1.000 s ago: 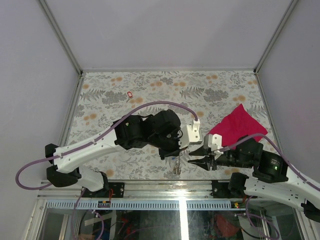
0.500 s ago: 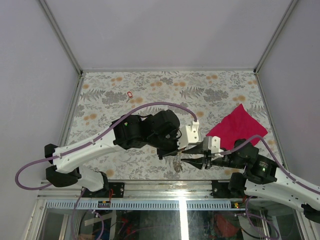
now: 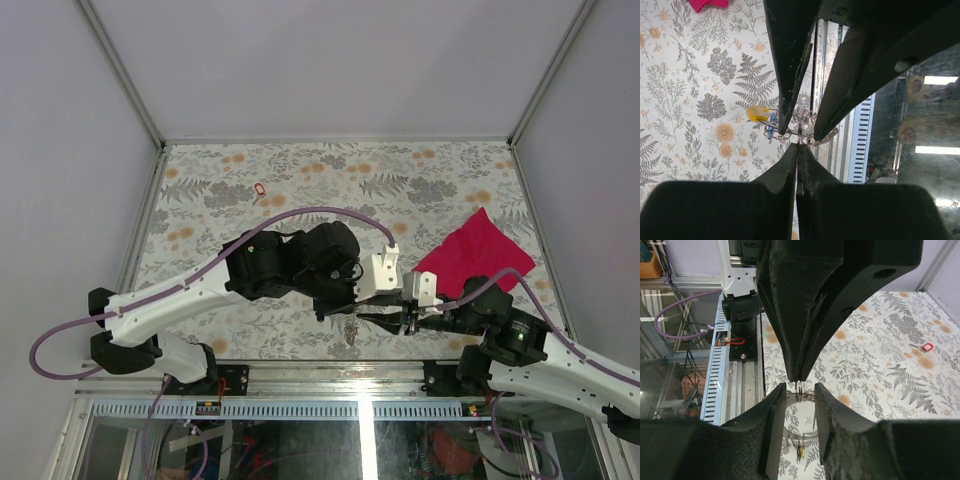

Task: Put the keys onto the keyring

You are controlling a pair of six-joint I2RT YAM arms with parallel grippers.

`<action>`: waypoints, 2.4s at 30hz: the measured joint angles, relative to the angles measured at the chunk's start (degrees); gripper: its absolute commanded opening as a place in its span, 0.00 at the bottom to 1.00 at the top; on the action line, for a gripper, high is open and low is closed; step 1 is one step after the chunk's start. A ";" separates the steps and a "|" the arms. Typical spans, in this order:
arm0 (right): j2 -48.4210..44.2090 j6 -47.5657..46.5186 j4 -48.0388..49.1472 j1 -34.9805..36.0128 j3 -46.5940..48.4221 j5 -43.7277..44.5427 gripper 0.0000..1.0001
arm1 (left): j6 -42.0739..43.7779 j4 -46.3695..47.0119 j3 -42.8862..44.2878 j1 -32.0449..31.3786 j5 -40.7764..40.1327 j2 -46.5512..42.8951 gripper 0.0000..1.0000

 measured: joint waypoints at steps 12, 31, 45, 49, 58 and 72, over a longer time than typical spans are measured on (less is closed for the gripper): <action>0.72 -1.49 1.18 0.00 0.00 -1.29 0.37 | 0.46 -0.42 0.00 -0.20 1.05 -0.35 0.00; 0.52 -3.30 -0.55 0.00 0.00 -1.44 0.32 | 1.36 -1.09 0.22 -0.90 1.86 -0.37 0.00; 0.74 -2.43 1.99 0.00 -1.03 -2.36 0.21 | 1.46 -1.27 0.28 -0.92 1.99 -0.50 0.00; 0.50 -1.60 2.12 0.00 -1.57 -2.82 0.22 | 1.49 -1.16 0.28 -0.94 1.99 -0.50 0.00; -0.83 -0.07 2.56 0.00 -2.99 -2.78 0.16 | 1.49 -0.96 0.28 -1.01 2.29 -0.50 0.00; -0.24 2.93 5.09 0.00 -3.65 -3.32 0.00 | 1.49 -1.01 0.28 -1.07 2.25 -0.57 0.00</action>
